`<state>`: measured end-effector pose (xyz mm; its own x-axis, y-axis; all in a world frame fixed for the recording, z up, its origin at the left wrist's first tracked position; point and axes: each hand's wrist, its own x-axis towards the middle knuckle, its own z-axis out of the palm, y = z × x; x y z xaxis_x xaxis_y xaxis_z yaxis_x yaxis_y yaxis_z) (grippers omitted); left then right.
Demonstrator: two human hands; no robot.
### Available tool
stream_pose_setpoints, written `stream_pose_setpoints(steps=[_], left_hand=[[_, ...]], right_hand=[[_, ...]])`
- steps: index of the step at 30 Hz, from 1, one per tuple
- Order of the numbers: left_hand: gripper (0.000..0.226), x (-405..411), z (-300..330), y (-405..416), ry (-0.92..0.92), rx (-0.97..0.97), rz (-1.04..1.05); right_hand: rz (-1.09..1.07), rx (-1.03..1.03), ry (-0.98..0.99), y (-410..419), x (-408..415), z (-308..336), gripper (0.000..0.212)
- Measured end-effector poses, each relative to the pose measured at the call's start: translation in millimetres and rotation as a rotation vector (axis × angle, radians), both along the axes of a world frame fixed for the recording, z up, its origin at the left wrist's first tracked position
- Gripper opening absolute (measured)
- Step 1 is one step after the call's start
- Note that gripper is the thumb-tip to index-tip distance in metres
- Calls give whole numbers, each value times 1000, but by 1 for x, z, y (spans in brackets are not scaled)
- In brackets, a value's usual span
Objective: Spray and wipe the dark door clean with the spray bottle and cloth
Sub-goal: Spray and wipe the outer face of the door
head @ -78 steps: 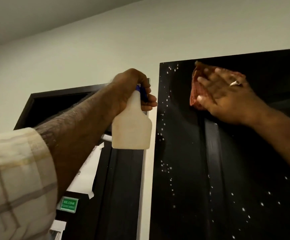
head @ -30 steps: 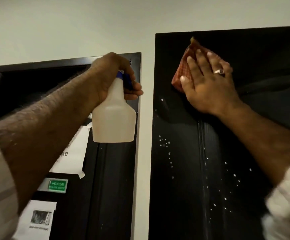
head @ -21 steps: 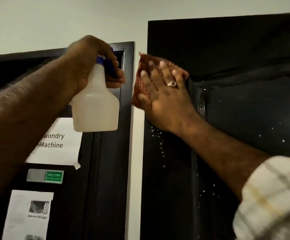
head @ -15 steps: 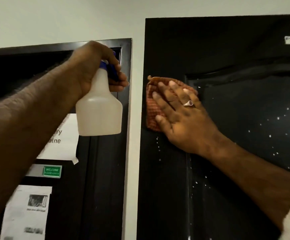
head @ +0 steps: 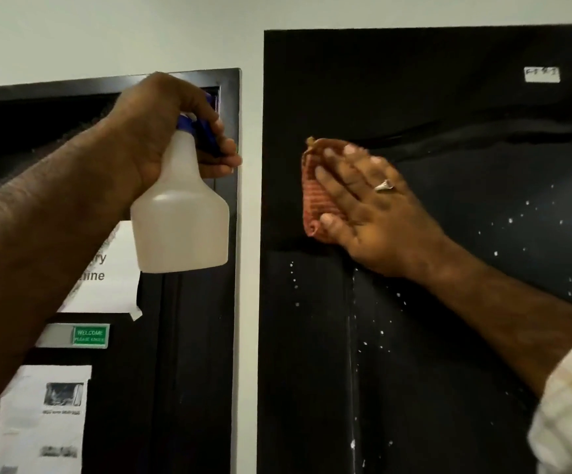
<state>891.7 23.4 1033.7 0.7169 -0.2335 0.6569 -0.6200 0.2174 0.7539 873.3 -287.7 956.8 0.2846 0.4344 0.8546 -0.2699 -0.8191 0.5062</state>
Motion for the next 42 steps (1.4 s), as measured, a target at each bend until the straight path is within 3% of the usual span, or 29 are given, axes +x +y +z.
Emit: stream_pose_setpoints(steps=[4,9,10,13,15,20,22,27,32,34,38,42], left_hand=[[13,1,0,-13,18,38,-5],[14,-2,-6,-33,29,70,-45],[14,-3,-7,-36,28,69,-48],[13,-8,-9,-46,36,46,-35],[13,-12,-10,-56,49,40,-23],[16,-25,-10,-83,58,51,27],[15,-33,-10,-90,59,43,25],[13,-57,-13,-98,72,0,51],[13,-74,-23,-102,78,-10,138],[14,-79,-26,-103,80,-15,161],[17,-87,-25,-112,82,-27,196],[19,-88,-19,-125,79,-4,209]], right_hand=[[21,421,-217,25,3,17,74],[23,5,-65,-1,-3,0,64],[11,23,-122,-21,-13,8,62],[-25,407,-270,-43,-33,18,65],[-28,468,-305,-20,-24,11,67],[42,22,-31,-27,-29,5,64],[25,-17,-40,-58,-40,19,62],[-27,404,-304,-129,-74,33,62],[-32,742,-322,-77,-72,48,68],[-2,699,-255,-45,-62,43,76],[27,280,-91,-3,-28,5,61],[173,63,117,-38,-30,23,65]])
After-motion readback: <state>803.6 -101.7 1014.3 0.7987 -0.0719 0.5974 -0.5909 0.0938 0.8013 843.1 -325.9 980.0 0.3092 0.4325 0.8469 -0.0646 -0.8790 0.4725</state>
